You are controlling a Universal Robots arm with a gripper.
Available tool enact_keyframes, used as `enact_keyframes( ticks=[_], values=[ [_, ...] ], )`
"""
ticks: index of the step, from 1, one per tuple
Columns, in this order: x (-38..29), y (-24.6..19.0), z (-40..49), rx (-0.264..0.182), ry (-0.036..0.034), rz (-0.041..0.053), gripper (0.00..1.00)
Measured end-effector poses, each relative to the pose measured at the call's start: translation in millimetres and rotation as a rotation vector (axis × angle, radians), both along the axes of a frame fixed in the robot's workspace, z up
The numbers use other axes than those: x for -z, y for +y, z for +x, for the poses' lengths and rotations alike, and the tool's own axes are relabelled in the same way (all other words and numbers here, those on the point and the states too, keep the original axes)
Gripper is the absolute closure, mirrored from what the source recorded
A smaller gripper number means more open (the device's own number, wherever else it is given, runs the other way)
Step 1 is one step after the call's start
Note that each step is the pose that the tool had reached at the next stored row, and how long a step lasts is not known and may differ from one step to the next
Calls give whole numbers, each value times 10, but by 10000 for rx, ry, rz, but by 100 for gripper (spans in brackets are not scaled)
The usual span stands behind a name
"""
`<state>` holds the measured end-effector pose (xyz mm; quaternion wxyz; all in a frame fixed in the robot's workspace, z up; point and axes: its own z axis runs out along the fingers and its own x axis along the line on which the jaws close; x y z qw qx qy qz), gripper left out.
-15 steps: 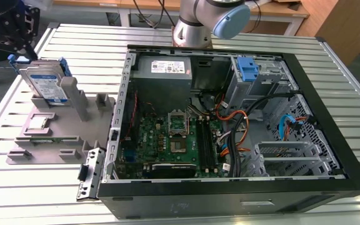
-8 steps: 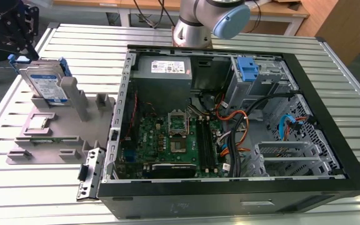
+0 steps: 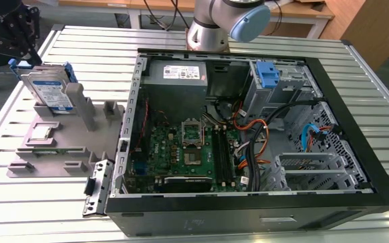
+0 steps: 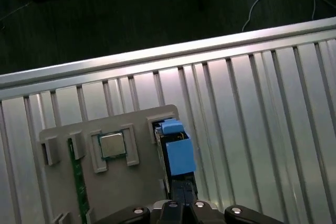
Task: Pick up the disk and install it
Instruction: 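Pick up the disk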
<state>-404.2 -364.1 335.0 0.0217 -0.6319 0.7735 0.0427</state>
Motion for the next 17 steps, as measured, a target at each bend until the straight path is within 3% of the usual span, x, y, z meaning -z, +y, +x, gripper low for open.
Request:
enact_keyframes(
  ticks=[9,15,17],
  values=[
    [13,0,0,-1243,-98,7,90],
    [13,0,0,-1248,-98,7,90],
    [15,0,-1,-1248,-109,136,90]
  ],
)
